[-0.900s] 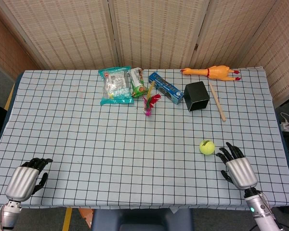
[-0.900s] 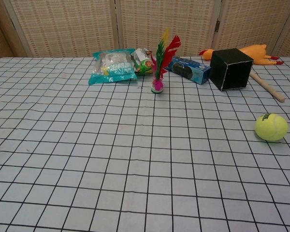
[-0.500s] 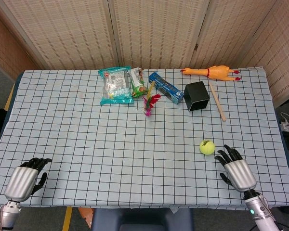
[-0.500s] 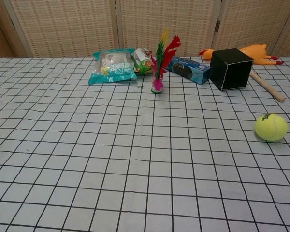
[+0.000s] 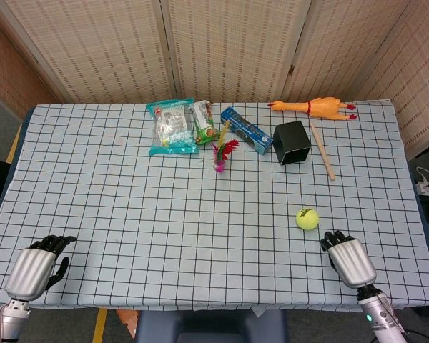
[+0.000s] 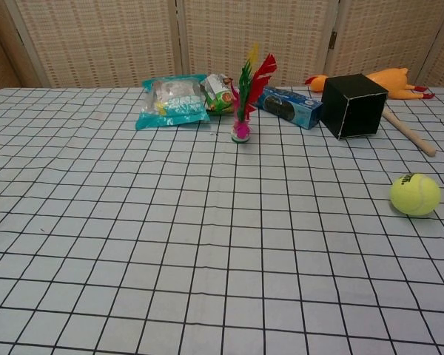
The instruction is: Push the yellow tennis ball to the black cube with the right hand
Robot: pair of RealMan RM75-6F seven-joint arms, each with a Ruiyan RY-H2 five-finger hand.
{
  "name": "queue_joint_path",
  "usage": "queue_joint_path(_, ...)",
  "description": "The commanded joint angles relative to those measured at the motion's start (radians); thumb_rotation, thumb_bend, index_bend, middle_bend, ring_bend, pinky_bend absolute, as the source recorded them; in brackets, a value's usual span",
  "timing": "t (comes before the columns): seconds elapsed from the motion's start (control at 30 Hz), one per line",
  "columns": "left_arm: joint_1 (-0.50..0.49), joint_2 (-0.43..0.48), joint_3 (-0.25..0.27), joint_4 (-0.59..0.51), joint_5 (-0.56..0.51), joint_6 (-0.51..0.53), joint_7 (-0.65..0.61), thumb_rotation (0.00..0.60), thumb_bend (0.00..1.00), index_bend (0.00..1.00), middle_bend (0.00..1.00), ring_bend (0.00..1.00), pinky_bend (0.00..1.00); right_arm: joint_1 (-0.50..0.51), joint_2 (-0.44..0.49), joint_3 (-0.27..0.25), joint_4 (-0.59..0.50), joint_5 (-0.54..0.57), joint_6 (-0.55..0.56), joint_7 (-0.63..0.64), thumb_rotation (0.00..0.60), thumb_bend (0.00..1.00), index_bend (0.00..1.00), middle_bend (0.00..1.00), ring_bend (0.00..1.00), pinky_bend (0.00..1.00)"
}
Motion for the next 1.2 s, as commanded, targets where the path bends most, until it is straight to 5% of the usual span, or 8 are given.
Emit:
queue_joint_path(0.03,0.0,0.0,0.0,0.0,0.002,0.003,0.0,0.6,0.52,0.3,0.37,0.3,0.52,-0.001,-0.044,0.012,0.066,-0.007,0.009,0.008,0.6,1.0,0.85,0.71,0.7,0.95)
queue_joint_path(0.53,-0.002,-0.002,0.0,-0.003,0.003,-0.005,0.009,0.6,0.52,0.3,0.37,0.31,0.52,0.04,-0.14,0.041,0.196,0.122,-0.18,0.033,0.6,1.0,0.92,0.77,0.75,1.0)
queue_joint_path(1.2,-0.002,-0.002,0.002,-0.001,0.006,-0.005,0.008,0.6,0.52,0.3,0.37,0.31,0.52,0.107,-0.266,0.094,0.308,0.153,-0.215,0.097,0.6,1.0,0.93,0.77,0.75,1.0)
